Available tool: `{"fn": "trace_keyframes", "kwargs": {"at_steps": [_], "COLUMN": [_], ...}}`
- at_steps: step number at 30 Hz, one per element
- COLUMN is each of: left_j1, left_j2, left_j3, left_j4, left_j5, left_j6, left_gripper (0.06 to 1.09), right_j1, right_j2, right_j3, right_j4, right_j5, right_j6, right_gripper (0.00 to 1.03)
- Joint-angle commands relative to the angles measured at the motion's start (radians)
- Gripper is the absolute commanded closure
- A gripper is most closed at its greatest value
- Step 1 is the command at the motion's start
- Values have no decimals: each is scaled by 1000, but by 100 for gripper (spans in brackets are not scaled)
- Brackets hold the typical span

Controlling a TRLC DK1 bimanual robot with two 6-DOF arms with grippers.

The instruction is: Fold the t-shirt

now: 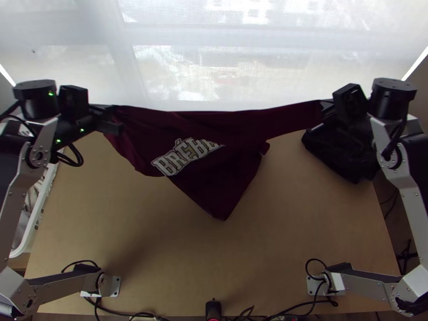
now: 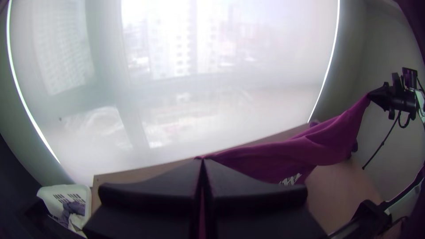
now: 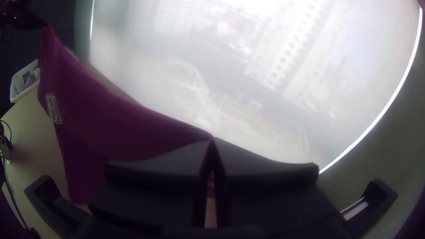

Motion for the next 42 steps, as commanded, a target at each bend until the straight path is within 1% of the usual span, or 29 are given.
{"fn": "trace_keyframes", "kwargs": {"at_steps": [1, 6, 9, 13, 17, 22, 26, 30, 33, 36, 42], "left_j1": [72, 173, 243, 337, 423, 484, 519, 504, 424, 329, 133], "left_j2": [3, -17, -70, -142, -191, -205, -173, -70, 28, 131, 348], "left_j3": [370, 524, 537, 537, 533, 524, 479, 476, 478, 479, 479], "left_j4": [-100, -119, -93, -66, -49, -17, 43, 106, 175, 227, 345], "left_j5": [29, 28, 25, 23, 21, -6, -5, -3, -21, -52, -57], "left_j6": [-14, -52, -54, -54, -54, -72, -115, -183, -206, -206, -172], "left_gripper": [105, 105, 105, 105, 105, 105, 105, 105, 105, 105, 105], "right_j1": [55, 138, 213, 349, 457, 592, 655, 659, 648, 610, 520], "right_j2": [36, 50, 48, 48, 62, 92, 114, 102, 71, 31, -75], "right_j3": [364, 534, 568, 575, 575, 572, 542, 462, 382, 278, 28], "right_j4": [-107, -164, -173, -184, -209, -249, -295, -301, -295, -285, -230], "right_j5": [1, 15, 41, 101, 119, 145, 145, 144, 145, 145, 144], "right_j6": [-15, -43, -74, -110, -126, -121, -77, -35, -31, -31, -3], "right_gripper": [100, 100, 100, 100, 100, 100, 100, 100, 100, 100, 100]}}
